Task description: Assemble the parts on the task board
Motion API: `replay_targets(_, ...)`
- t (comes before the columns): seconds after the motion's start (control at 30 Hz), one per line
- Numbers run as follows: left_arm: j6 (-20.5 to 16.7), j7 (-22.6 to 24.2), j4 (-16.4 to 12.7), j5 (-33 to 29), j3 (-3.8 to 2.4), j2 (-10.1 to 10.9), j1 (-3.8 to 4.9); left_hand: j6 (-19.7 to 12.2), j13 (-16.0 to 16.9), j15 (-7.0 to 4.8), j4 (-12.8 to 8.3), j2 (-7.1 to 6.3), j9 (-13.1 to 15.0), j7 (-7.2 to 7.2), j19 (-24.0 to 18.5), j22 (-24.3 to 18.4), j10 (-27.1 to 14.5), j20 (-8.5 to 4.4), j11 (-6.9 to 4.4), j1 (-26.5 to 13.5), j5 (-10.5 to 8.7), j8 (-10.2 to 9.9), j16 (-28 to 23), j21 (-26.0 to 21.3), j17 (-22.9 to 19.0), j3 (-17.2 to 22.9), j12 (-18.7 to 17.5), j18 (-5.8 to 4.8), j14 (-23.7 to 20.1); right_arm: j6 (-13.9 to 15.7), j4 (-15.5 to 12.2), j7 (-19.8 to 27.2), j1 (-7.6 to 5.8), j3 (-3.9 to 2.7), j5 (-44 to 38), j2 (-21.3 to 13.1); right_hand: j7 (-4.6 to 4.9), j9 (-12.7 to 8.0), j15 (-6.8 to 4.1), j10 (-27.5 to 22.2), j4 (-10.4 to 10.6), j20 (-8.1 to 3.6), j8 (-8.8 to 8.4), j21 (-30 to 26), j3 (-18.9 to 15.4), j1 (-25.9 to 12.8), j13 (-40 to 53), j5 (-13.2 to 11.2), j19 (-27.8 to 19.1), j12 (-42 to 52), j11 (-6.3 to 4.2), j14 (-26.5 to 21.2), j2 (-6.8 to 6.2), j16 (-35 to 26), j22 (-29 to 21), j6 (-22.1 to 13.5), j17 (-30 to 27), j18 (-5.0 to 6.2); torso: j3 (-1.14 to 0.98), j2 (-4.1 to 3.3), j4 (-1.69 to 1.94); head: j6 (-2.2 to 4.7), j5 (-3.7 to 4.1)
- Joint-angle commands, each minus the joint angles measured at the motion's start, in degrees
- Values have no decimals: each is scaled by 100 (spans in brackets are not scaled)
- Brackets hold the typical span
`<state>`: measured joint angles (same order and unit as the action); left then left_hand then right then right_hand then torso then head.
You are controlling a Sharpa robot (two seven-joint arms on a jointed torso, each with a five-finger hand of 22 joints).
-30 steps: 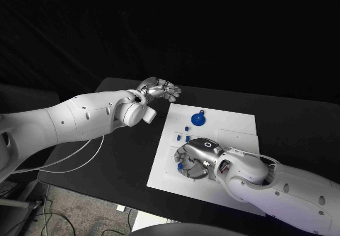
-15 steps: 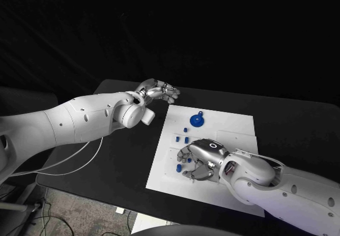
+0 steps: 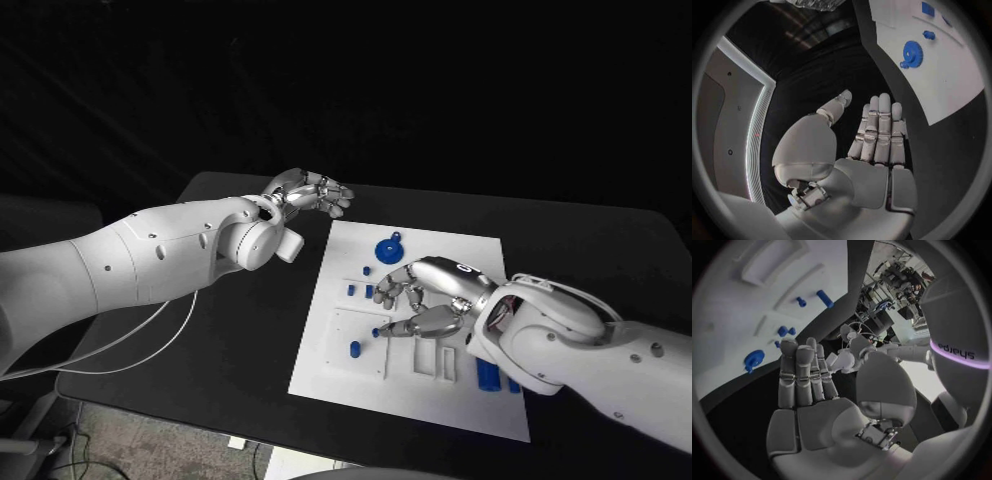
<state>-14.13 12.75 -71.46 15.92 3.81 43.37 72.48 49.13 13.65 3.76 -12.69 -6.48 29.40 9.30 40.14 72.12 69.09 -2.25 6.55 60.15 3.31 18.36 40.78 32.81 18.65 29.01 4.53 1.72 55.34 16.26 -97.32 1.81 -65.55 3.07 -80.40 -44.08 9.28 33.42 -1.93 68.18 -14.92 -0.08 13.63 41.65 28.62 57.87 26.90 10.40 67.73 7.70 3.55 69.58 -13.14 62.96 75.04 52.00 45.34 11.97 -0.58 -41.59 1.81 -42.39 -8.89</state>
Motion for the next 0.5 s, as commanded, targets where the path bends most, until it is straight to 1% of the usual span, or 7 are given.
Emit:
replay_targets(0.03,65,51,6,-8,-3,-9,3,-45,7,11,32,-11,2,0,-9,10,-47,39,-2,-39,2,16,-32,-25,10,-8,-26,-29,37,-320,45,224,-179,-28,1186,-206,-39,19,-136,214,25,-21,55,4,-65,-22,251,-27,-48,193,-42,-79,109,-5,101,92,-16,303,-11,16,-6,35,164)
replay_targets(0.13,67,56,28,-8,-2,-31,3,-45,7,11,32,-11,2,0,-9,11,-47,39,-2,-38,3,16,-33,-26,11,-8,-26,-29,37,-785,230,125,-358,-61,1519,-434,-120,51,-192,-126,104,-30,62,-2,-109,-21,1229,133,-27,1220,-112,-68,186,10,87,94,-30,303,-10,23,-22,78,288)
replay_targets(0.2,72,60,42,-9,-1,-48,2,-45,7,11,33,-11,2,0,-9,11,-47,39,-2,-38,3,16,-34,-26,12,-8,-26,-28,37,-1139,371,-23,-465,-68,2041,-605,-119,117,-258,-511,190,-65,89,19,-63,-51,2065,252,32,2233,-175,-26,295,58,92,133,-18,303,-10,38,-31,103,411)
replay_targets(0.37,94,61,86,-10,11,-84,-30,-45,7,11,33,-10,2,-1,-9,12,-47,39,-2,-38,4,16,-35,-26,14,-8,-25,-28,37,-1714,260,-534,-530,-67,2333,-976,-222,169,-313,-575,131,-146,79,138,-120,-65,2955,256,191,3408,-270,99,365,313,112,127,166,303,-20,76,-47,132,619)
replay_targets(0.4,94,60,92,-10,15,-80,-36,-46,7,11,34,-9,2,0,-9,13,-47,39,-2,-38,4,16,-35,-27,15,-8,-26,-28,37,-1726,242,-677,-533,-67,2359,-1032,-216,187,-364,-429,221,-172,97,217,-160,-183,3222,196,293,3803,-292,171,430,448,122,171,268,303,-24,85,-49,125,683)
replay_targets(0.47,87,61,101,-13,25,-83,-47,-47,7,12,36,-6,1,0,-9,13,-47,39,-2,-39,4,16,-37,-27,16,-8,-25,-28,36,-1680,204,-966,-534,-66,2368,-1136,-251,205,-387,-474,263,-234,92,307,-137,-230,3563,156,362,4240,-318,177,429,574,125,185,411,303,-29,89,-59,116,780)
replay_targets(0.5,100,66,104,-14,30,-88,-54,-47,7,12,37,-6,1,0,-8,14,-48,39,-2,-40,4,16,-37,-28,17,-9,-25,-28,36,-1819,197,-1080,-535,-66,2378,-1206,-267,219,-409,-419,305,-269,94,393,-122,-260,3729,157,443,4484,-338,232,452,664,134,202,498,303,-33,96,-65,102,828)
